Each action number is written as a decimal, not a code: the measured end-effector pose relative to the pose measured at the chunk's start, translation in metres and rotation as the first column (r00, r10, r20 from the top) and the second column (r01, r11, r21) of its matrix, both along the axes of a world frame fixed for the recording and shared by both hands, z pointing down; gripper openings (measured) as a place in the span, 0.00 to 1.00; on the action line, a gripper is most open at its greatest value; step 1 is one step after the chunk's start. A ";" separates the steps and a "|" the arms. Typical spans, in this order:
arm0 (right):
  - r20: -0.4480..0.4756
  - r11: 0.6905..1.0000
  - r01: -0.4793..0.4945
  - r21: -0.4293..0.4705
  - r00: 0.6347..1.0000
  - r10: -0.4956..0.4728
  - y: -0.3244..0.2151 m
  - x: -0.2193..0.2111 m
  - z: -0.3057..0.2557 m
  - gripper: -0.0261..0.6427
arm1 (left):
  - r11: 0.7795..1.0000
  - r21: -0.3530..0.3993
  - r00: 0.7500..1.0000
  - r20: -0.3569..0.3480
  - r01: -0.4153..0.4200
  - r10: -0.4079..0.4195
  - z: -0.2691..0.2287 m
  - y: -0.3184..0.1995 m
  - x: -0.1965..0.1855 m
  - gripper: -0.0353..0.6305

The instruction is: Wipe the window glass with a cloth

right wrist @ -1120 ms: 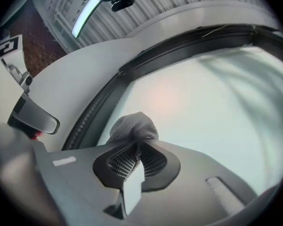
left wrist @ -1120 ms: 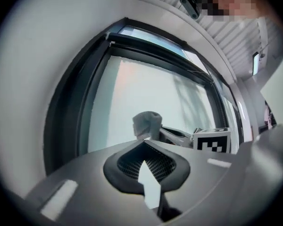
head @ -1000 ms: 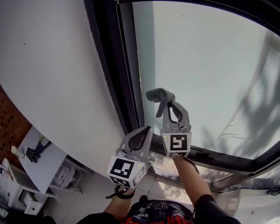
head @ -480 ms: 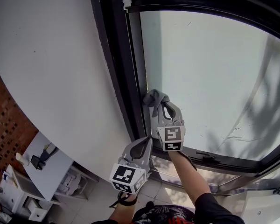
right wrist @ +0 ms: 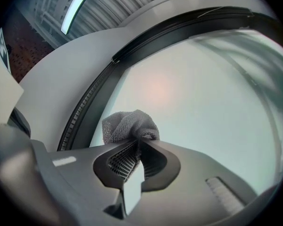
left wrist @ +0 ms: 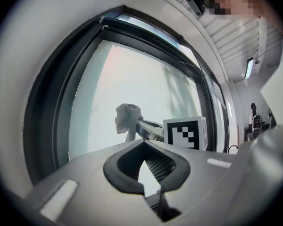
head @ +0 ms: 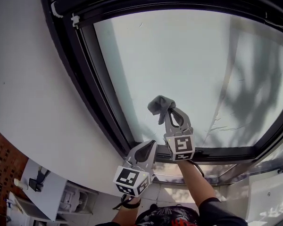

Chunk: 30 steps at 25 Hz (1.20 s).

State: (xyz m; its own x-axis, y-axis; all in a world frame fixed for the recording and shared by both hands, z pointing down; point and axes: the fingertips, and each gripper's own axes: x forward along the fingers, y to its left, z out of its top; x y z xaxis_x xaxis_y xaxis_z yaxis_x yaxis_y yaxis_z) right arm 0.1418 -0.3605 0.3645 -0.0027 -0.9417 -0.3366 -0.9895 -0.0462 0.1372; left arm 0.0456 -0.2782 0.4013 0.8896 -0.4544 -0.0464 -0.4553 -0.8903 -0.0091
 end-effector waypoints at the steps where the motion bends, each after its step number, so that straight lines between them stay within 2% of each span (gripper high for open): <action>1: 0.020 1.000 -0.008 0.002 1.000 0.008 0.008 0.012 0.001 0.06 | 1.000 -0.001 1.000 0.002 -0.013 0.013 0.000 0.003 0.006 0.06; 10: 0.124 0.989 -0.139 0.044 0.983 0.133 0.082 0.115 0.001 0.06 | 0.986 0.010 0.986 0.037 -0.165 0.164 0.001 0.053 0.066 0.06; 14: 0.139 0.981 -0.193 0.037 0.973 0.186 0.110 0.151 0.005 0.06 | 0.968 0.024 0.965 0.093 -0.248 0.245 0.007 0.072 0.081 0.06; 17: 0.158 0.967 -0.254 0.037 0.957 0.245 0.136 0.185 0.006 0.06 | 0.962 -0.003 0.953 0.139 -0.273 0.271 0.023 0.074 0.088 0.06; 23: 0.237 0.927 -0.374 0.029 0.904 0.357 0.188 0.256 0.011 0.06 | 0.954 -0.024 0.937 0.182 -0.299 0.298 0.038 0.083 0.108 0.06; 27: 0.289 0.880 -0.475 0.017 0.844 0.451 0.231 0.314 0.017 0.06 | 0.948 -0.011 0.937 0.145 -0.318 0.316 0.029 0.091 0.125 0.06; 30: 0.303 0.831 -0.557 -0.009 0.790 0.533 0.265 0.358 0.020 0.06 | 0.948 -0.012 0.942 0.113 -0.318 0.317 0.026 0.093 0.131 0.06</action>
